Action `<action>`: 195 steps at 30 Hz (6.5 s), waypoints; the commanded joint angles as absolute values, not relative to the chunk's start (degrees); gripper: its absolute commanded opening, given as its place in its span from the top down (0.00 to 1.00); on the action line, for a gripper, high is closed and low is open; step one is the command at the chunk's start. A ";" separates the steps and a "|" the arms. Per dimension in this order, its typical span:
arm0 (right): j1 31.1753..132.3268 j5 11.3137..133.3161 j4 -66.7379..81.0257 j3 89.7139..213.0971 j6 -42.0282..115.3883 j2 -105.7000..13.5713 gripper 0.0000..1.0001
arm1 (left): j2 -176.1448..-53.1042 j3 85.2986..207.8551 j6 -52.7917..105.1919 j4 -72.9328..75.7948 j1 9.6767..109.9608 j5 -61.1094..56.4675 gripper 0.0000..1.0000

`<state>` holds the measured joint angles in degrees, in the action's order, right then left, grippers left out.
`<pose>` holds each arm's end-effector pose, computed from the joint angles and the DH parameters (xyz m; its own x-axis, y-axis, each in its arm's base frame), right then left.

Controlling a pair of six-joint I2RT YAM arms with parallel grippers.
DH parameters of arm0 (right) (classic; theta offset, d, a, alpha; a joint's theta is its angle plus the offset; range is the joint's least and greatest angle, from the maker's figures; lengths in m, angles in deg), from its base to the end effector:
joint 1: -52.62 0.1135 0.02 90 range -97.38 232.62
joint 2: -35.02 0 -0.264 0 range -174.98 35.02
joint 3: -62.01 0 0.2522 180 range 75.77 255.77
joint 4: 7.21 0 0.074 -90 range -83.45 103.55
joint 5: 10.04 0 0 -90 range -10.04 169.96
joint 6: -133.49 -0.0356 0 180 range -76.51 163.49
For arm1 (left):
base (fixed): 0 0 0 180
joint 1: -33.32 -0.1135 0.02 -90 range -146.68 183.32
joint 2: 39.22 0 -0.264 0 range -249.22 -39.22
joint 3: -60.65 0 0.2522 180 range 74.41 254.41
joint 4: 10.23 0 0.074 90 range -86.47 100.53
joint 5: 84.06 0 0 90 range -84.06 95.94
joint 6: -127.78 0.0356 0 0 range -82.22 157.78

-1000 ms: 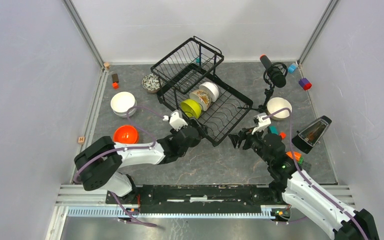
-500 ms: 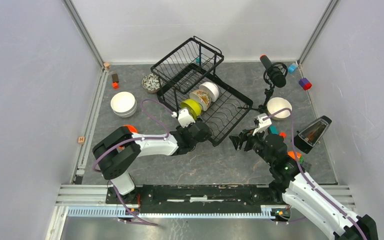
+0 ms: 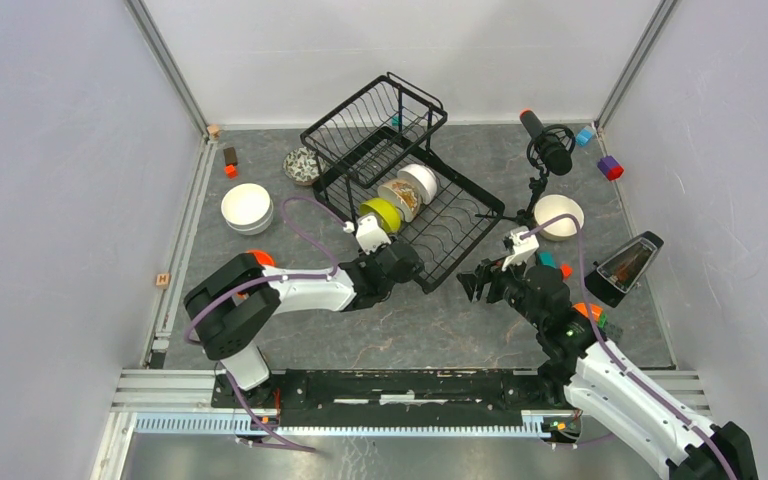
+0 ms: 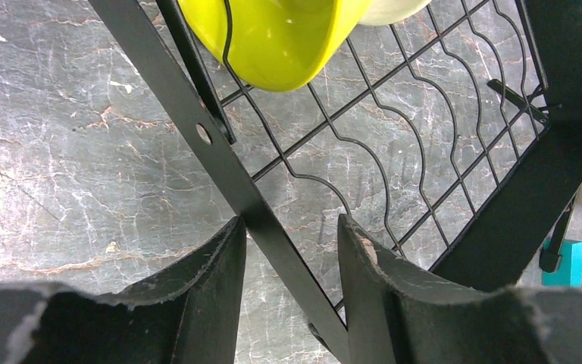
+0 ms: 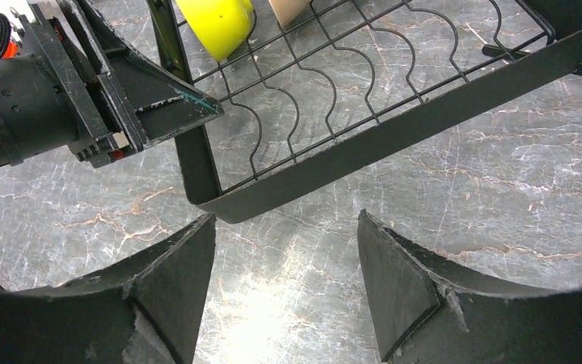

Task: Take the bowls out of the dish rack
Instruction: Adjust the dish rack at the center of the board, then pick up the bowl from the dish rack, then place the bowl at the center of the board.

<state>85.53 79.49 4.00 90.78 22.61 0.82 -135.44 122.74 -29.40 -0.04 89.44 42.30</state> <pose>0.1323 0.0859 0.2066 -0.4206 0.1523 -0.8944 -0.4281 0.8358 0.3437 0.2019 -0.2629 0.1627 -0.5494 -0.5134 -0.6593 -0.1914 0.8453 -0.4988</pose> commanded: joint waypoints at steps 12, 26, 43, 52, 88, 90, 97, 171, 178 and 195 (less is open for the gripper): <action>85.67 82.03 2.37 96.25 25.11 -4.18 0.25 | -128.77 113.35 -23.13 4.46 88.78 47.97 0.60; 85.84 83.24 -5.54 97.14 21.91 -10.36 0.25 | -118.67 107.88 -21.40 9.48 88.38 47.96 0.59; 90.90 85.42 -7.30 104.27 25.25 -18.79 0.25 | -99.02 105.98 -11.01 8.59 88.42 45.23 0.18; 91.29 80.09 -10.30 97.37 25.31 -13.02 0.26 | -97.86 100.52 -2.64 -15.99 82.03 39.61 0.10; 91.28 74.60 -11.11 86.23 21.02 -0.65 0.27 | -124.83 98.77 -9.89 -50.21 69.58 24.23 0.54; 91.22 74.57 -10.89 86.05 21.16 -0.58 0.27 | -125.54 98.43 -10.16 -52.22 69.46 23.67 0.58; 91.27 74.64 -10.80 85.00 21.33 0.20 0.27 | -127.45 97.55 -10.30 -56.66 69.18 22.22 0.76; 91.23 74.46 -4.57 86.65 25.63 3.42 0.26 | -111.93 86.10 -19.43 -70.14 68.87 9.48 0.98; 91.29 74.23 -0.23 89.36 26.41 3.32 0.25 | -95.48 85.10 -15.79 -49.42 74.60 10.74 0.98; 91.15 82.59 17.19 95.31 21.37 8.93 0.03 | -67.73 103.01 -5.95 23.35 90.38 17.73 0.98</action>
<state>91.04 77.91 13.42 92.83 23.51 6.85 -69.13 97.78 -9.97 5.88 88.06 15.94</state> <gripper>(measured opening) 0.944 0.127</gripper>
